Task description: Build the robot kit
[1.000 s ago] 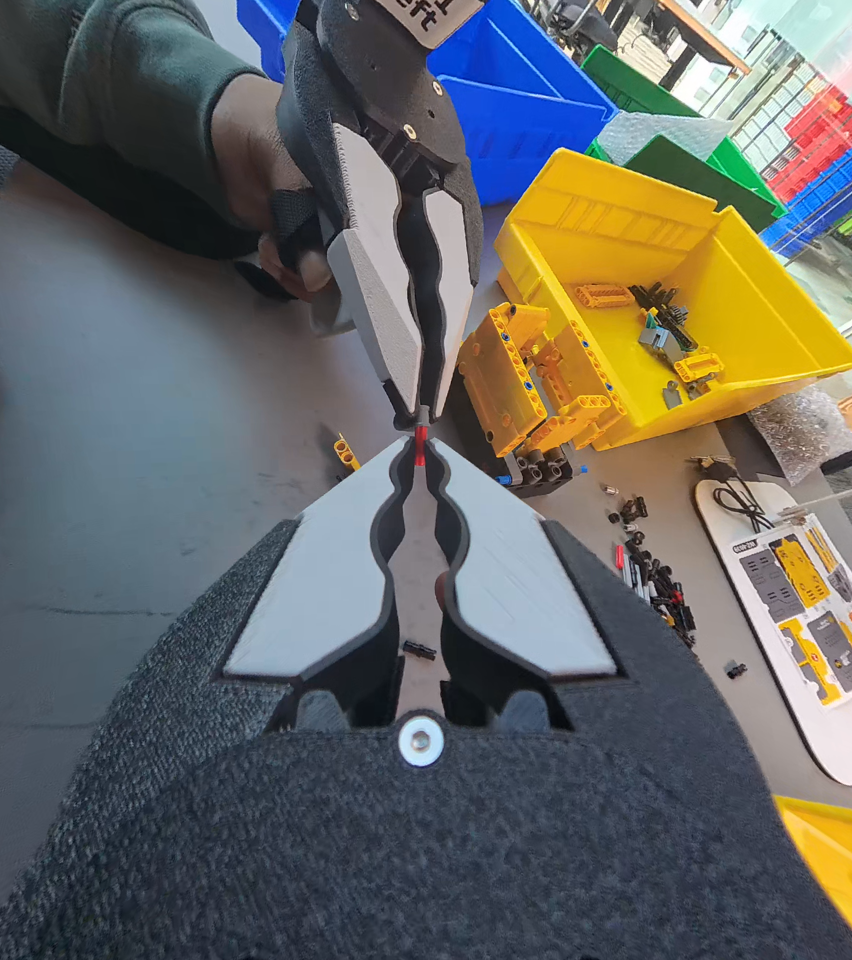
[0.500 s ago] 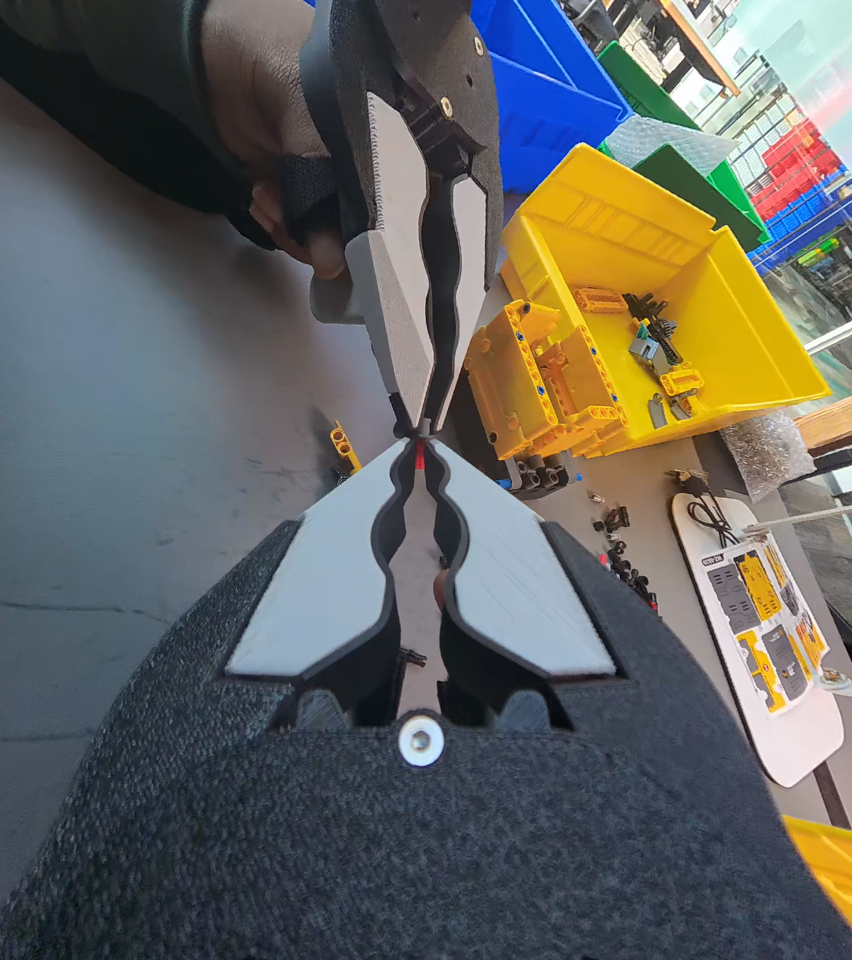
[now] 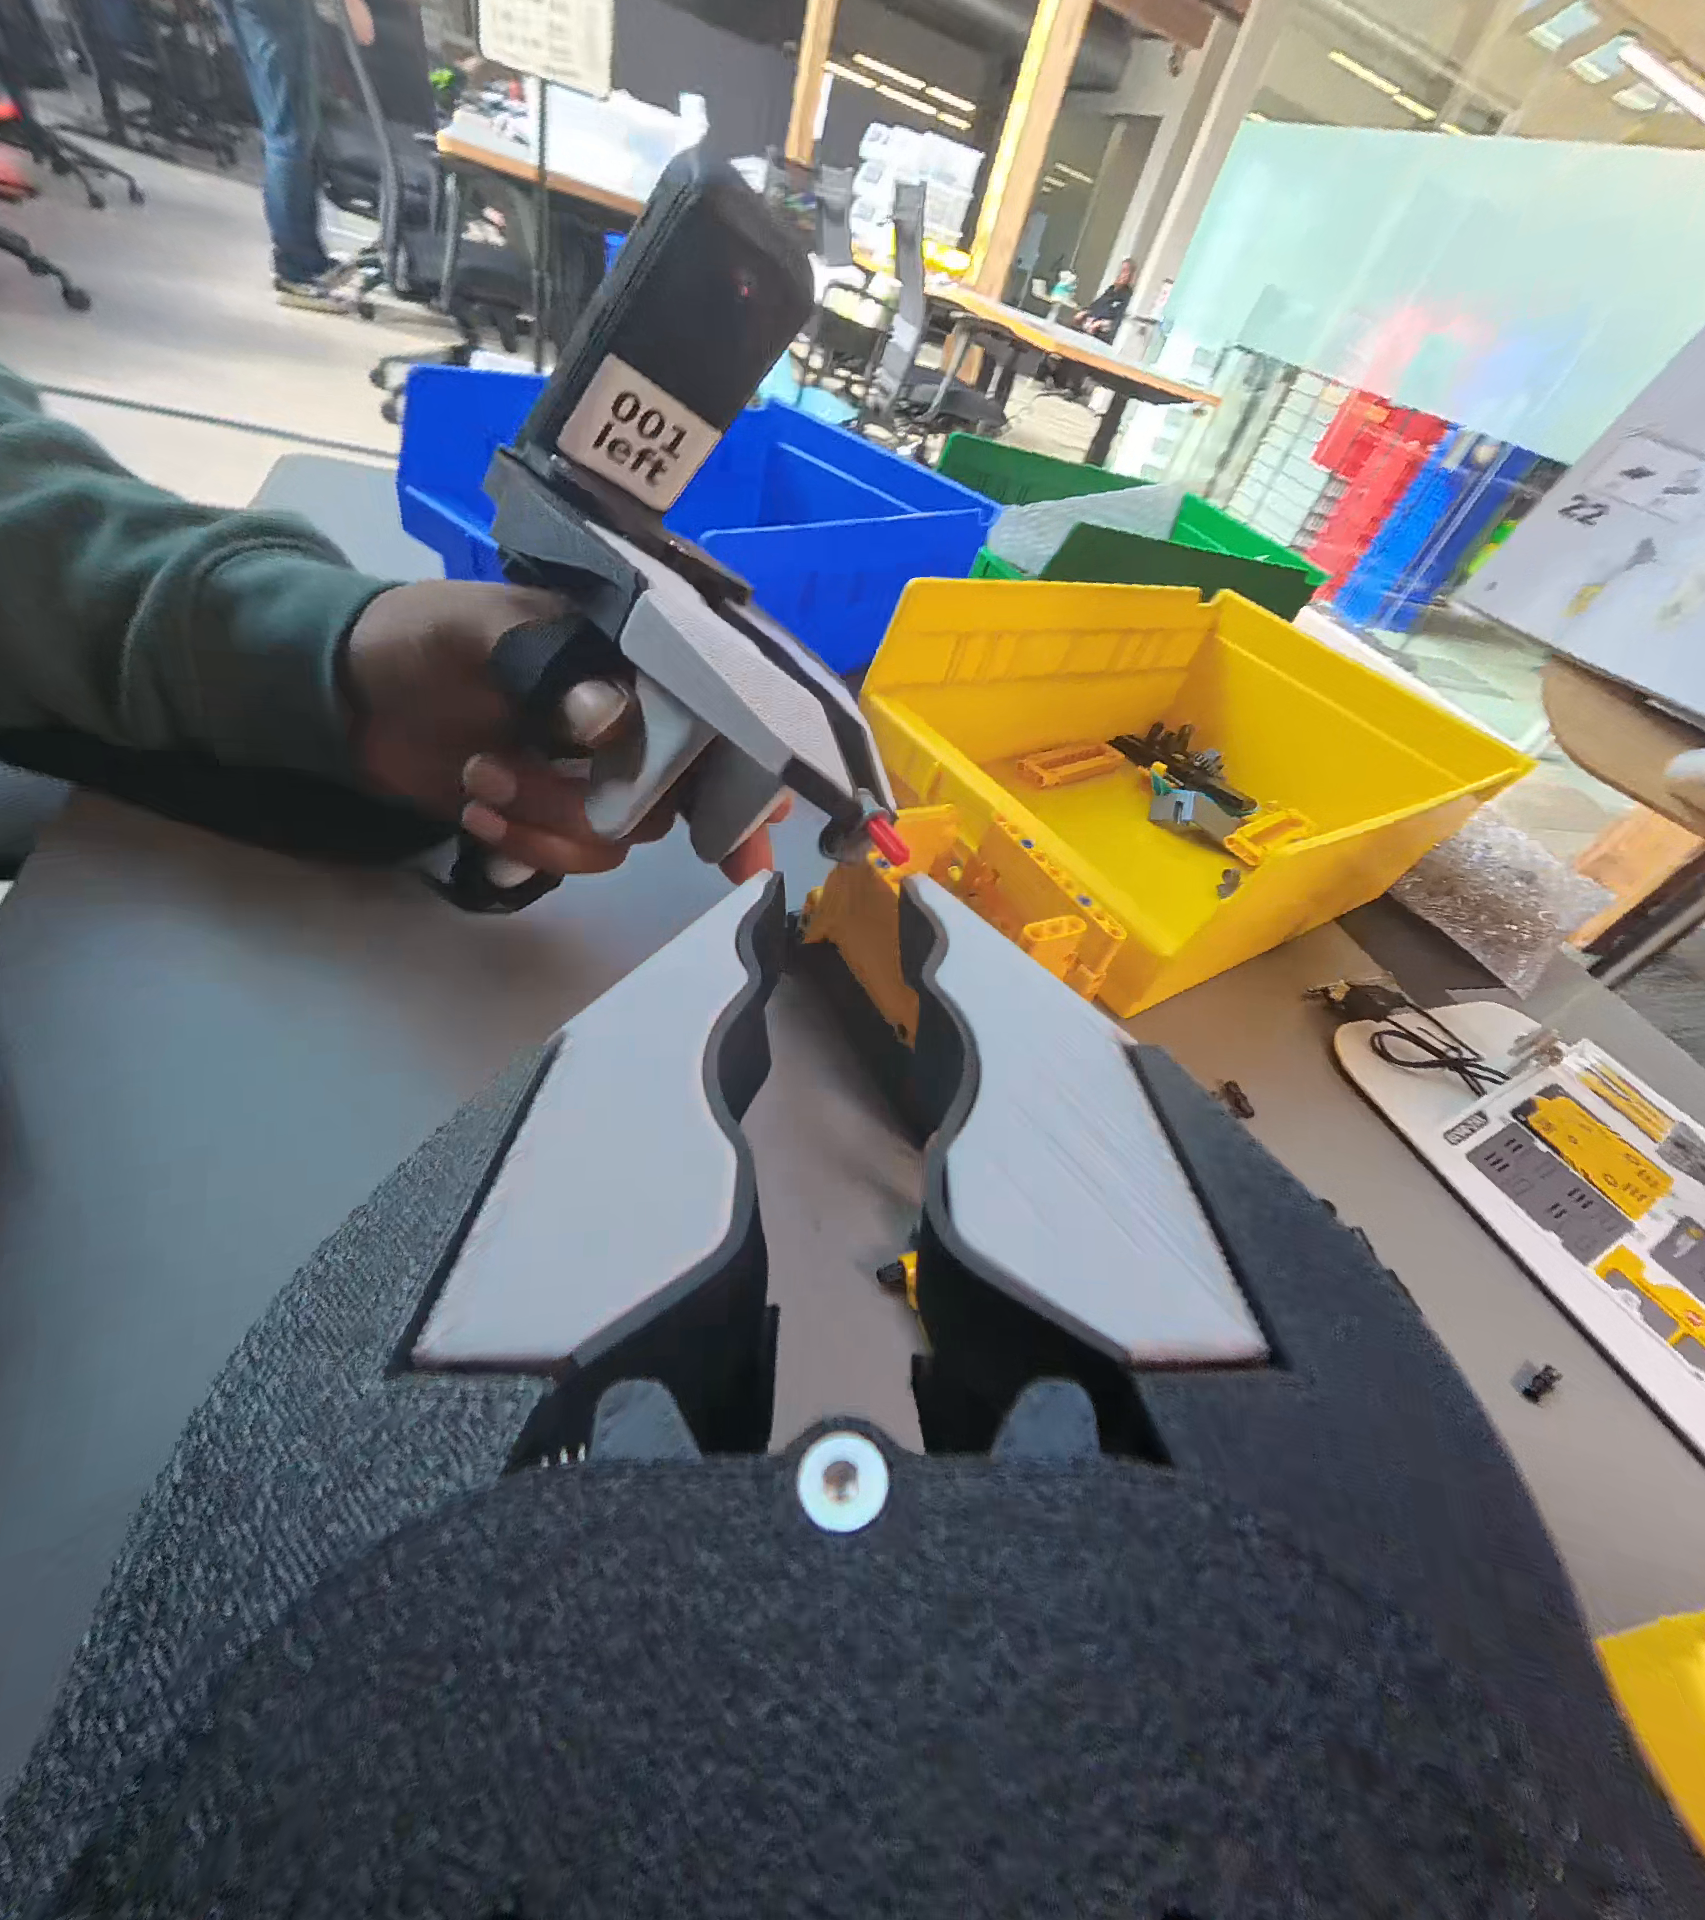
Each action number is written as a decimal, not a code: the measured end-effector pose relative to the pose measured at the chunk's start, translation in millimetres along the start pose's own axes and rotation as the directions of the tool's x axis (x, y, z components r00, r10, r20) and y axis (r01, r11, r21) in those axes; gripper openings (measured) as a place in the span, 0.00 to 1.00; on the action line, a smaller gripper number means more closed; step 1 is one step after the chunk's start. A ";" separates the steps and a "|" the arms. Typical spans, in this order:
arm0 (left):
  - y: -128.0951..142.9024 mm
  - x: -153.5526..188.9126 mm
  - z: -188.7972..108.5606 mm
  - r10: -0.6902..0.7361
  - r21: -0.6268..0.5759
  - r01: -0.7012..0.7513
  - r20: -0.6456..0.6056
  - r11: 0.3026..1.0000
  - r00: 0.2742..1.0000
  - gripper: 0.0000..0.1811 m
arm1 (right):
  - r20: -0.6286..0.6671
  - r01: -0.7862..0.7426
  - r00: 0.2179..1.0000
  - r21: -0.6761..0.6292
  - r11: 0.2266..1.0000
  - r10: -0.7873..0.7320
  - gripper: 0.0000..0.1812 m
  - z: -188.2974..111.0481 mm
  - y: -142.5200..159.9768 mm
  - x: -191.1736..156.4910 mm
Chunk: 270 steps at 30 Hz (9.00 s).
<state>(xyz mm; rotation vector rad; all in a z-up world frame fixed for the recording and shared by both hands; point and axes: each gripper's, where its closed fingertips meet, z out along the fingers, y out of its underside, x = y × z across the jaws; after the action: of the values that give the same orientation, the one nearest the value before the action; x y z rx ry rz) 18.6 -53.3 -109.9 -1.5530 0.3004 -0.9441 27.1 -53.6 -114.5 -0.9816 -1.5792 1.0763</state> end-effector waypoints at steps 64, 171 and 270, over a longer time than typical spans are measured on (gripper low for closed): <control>13.0 7.0 7.7 -0.755 -0.080 0.780 -0.329 0.621 0.567 0.03 | 0.015 0.228 0.974 -0.014 0.974 -0.227 0.08 8.9 4.7 -3.5; 40.5 -24.0 -2.4 0.089 -0.271 -0.085 0.002 0.959 0.996 0.16 | 0.203 0.029 0.971 -0.634 0.773 0.130 0.02 -63.0 144.7 8.1; 32.9 4.4 6.2 -0.490 -0.202 0.453 -0.210 0.868 0.846 0.03 | 0.179 -0.054 0.962 -0.614 0.787 0.206 0.06 -65.1 137.5 5.1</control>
<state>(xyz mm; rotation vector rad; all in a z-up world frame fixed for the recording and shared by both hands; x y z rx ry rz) 36.3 -59.6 -138.0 -1.6756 0.1666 -1.5499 102.8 3.1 -233.8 -1.4473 -2.1542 0.7999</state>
